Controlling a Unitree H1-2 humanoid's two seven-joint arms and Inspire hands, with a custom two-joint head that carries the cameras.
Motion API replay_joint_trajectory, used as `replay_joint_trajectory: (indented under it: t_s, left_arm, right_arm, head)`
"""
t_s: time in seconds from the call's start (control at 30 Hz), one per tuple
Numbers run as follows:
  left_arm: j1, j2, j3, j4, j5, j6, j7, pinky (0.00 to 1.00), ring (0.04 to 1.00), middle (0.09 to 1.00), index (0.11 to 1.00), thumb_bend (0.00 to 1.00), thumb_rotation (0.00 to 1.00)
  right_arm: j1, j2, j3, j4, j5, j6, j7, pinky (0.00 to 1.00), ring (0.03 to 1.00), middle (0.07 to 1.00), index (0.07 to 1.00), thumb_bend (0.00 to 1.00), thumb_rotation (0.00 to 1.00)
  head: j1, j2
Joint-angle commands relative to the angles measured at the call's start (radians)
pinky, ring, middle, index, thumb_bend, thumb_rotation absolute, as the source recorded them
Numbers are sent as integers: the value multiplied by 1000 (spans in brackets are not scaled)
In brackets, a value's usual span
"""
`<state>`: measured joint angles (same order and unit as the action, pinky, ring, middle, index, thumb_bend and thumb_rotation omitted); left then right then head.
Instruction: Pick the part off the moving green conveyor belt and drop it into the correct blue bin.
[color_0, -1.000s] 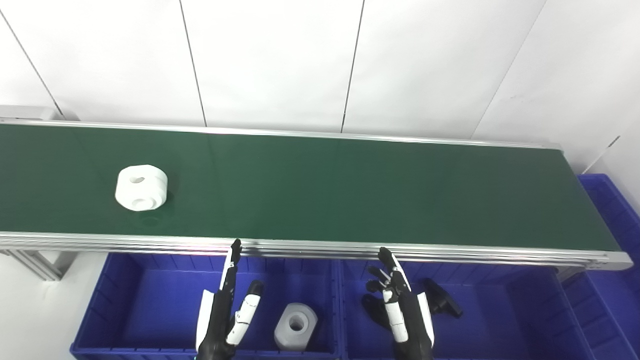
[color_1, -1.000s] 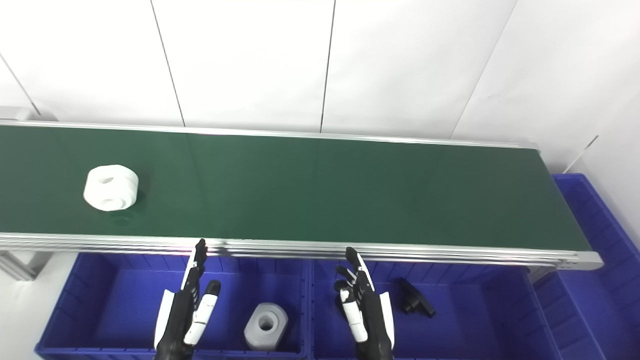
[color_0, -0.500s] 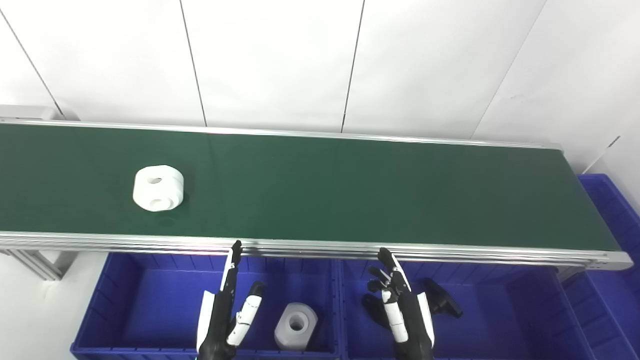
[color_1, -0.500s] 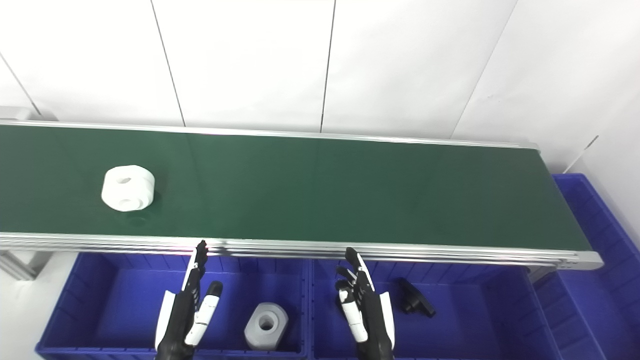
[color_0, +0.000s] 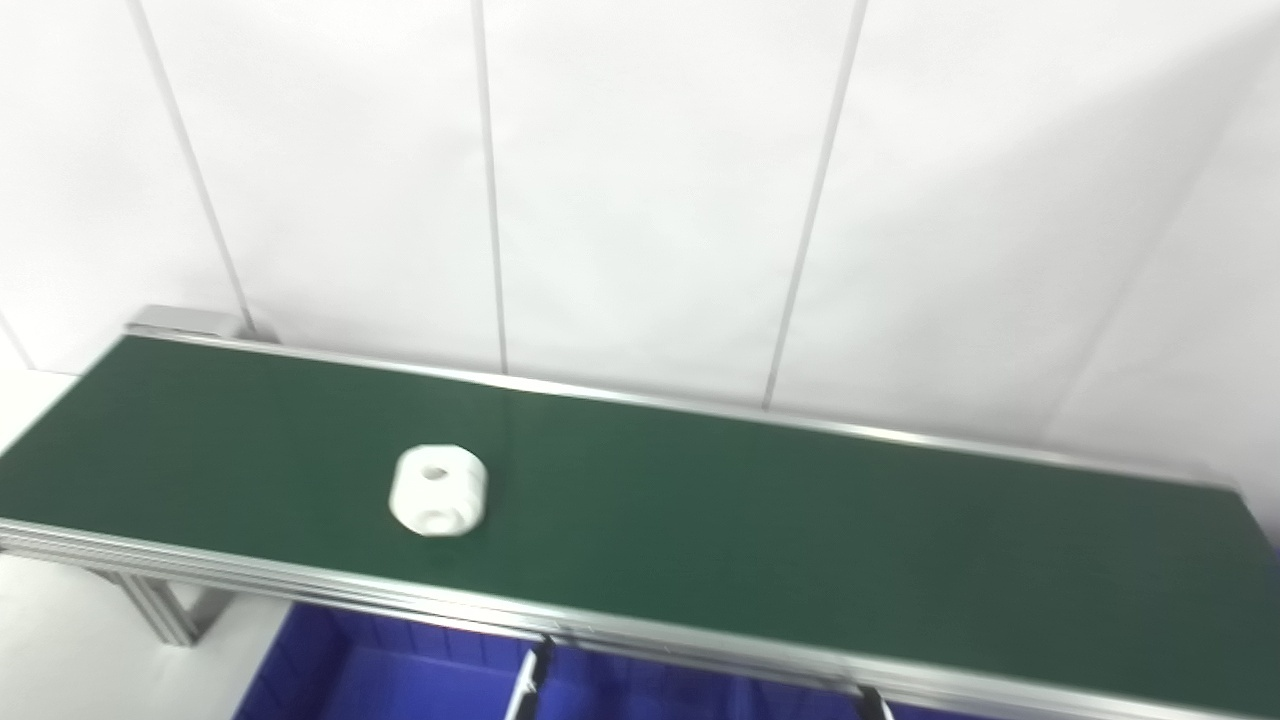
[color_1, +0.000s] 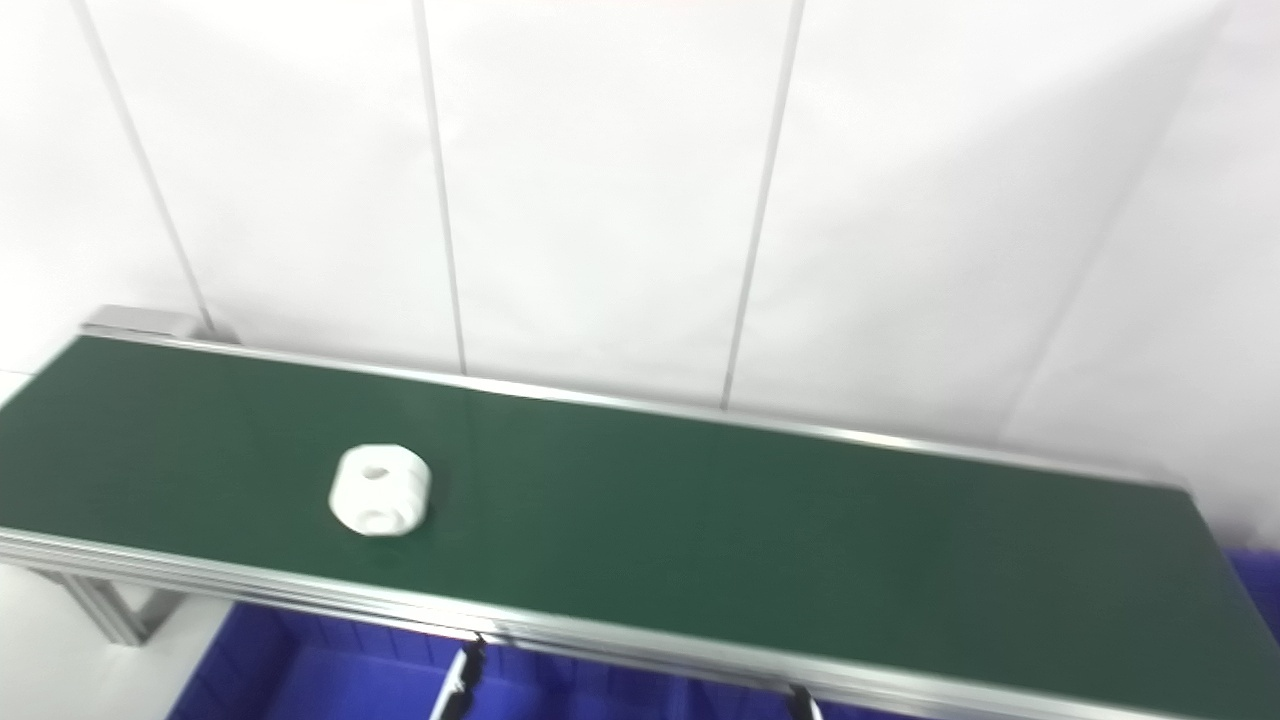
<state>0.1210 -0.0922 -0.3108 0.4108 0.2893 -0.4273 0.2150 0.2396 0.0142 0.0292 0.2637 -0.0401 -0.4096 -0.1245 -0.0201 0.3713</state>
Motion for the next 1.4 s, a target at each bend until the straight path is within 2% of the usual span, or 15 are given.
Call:
replay_joint_trajectory:
  t_s: [0.0, 0.2, 0.23, 0.4, 0.47, 0.5, 0.57, 0.63, 0.73, 0.83, 0.9, 0.97, 1.1, 1.27, 1.37]
  left_arm:
    - [-14, -65, -42, 0, 6, -42, 36, 896, 950, 972, 963, 500, 750]
    - [-30, -65, -75, 30, 13, -42, 84, 862, 937, 959, 948, 520, 723]
    - [-32, -65, -79, 32, 12, -42, 89, 827, 925, 954, 947, 527, 710]
    - [-39, -65, -101, 38, 15, -42, 115, 799, 913, 948, 945, 540, 695]
    - [-37, -65, -106, 26, 7, -42, 111, 798, 914, 949, 943, 556, 693]
    - [-32, -64, -107, 8, -4, -42, 102, 800, 913, 951, 944, 556, 673]
    - [-14, -62, -107, -51, -29, -42, 79, 764, 869, 928, 939, 566, 550]
    - [10, -54, -106, -135, -31, -41, 57, 753, 854, 917, 936, 590, 524]
    - [38, -7, -103, -317, 10, -28, 15, 743, 853, 899, 939, 691, 507]
    - [29, 29, -83, -458, 25, 5, -34, 721, 821, 855, 909, 775, 478]
    - [3, 51, -59, -532, 56, 31, -60, 685, 783, 805, 831, 804, 465]
    - [-21, 67, -36, -582, 83, 52, -85, 664, 764, 784, 792, 815, 462]
    - [-152, 139, 15, -642, 176, 112, -162, 623, 737, 769, 764, 838, 436]
    - [-302, 202, 33, -567, 275, 139, -207, 685, 755, 798, 792, 831, 415]
    - [-401, 238, 33, -475, 343, 155, -222, 735, 780, 812, 799, 863, 382]
  right_arm:
    - [-14, -8, -4, -9, 13, -60, 13, 864, 904, 983, 992, 815, 1000]
    - [-21, -20, -12, 11, 30, -60, 24, 871, 902, 989, 1000, 808, 1000]
    - [-22, -21, -13, 12, 33, -60, 28, 880, 908, 995, 1000, 800, 1000]
    - [-20, -27, -23, 10, 37, -60, 39, 902, 917, 997, 1000, 791, 1000]
    - [-19, -29, -24, 8, 32, -60, 39, 905, 917, 999, 1000, 782, 1000]
    - [-17, -29, -23, 2, 30, -60, 40, 907, 917, 1000, 1000, 774, 1000]
    - [-14, -27, -21, -6, 27, -60, 40, 909, 917, 1000, 1000, 773, 1000]
    - [-9, -24, -18, -15, 22, -60, 38, 910, 917, 1000, 1000, 781, 1000]
    - [-3, -17, -12, -32, 17, -60, 37, 902, 912, 1000, 1000, 771, 1000]
    - [-2, -12, -7, -41, 23, -60, 45, 904, 914, 1000, 1000, 777, 1000]
    - [-2, -11, -3, -46, 23, -59, 48, 901, 913, 1000, 1000, 784, 1000]
    - [-3, -8, 0, -52, 20, -59, 48, 897, 911, 1000, 1000, 789, 1000]
    - [-10, 2, 3, -56, 3, -57, 38, 878, 900, 994, 1000, 797, 1000]
    - [-8, 13, 6, -66, -20, -52, 32, 845, 883, 984, 992, 814, 1000]
    - [-3, 19, 6, -73, -19, -53, 34, 823, 870, 973, 982, 819, 999]
  head:
    - [9, -5]
    - [35, -6]
    - [35, -6]
    - [54, 16]
    - [58, 21]
    - [65, 36]
    - [64, 47]
    - [60, 57]
    - [44, 79]
    - [35, 92]
    - [28, 100]
    - [20, 110]
    - [1, 131]
    - [-19, 148]
    - [-38, 162]
